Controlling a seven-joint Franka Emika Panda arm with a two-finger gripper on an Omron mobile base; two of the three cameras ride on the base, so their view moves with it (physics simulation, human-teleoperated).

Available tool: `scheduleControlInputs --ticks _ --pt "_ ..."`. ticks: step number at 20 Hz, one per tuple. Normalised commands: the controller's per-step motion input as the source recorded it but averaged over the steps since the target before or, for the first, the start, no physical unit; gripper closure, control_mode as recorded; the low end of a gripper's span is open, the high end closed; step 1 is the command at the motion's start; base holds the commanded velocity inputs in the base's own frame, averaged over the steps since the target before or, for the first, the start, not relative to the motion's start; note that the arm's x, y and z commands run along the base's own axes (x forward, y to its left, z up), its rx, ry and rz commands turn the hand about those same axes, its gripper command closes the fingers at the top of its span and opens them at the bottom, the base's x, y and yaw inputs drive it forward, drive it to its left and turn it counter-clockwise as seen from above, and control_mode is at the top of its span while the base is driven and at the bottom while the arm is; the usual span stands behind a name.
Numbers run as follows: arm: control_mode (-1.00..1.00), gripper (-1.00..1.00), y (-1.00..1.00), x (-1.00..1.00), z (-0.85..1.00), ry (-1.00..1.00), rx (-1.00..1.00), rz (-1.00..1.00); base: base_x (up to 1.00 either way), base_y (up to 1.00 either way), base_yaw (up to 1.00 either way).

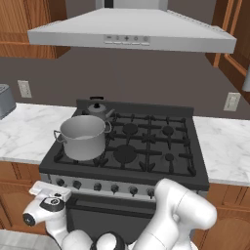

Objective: Pick the kettle from the cabinet and place it on a stove burner. Then pick the pot from the counter and place it on another stove burner. Finally, turn both burners on.

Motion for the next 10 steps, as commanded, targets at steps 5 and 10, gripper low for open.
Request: scheduleControlInputs --ticks 5,10 --pt "-1.00 -1.00 0.00 0.02 -0.20 -0.02 0.00 0.00 0.00 0.00 0.00" --pt "-1.00 -1.00 0.00 0.00 -0.17 -0.03 0.00 0.00 0.00 0.00 0.00"
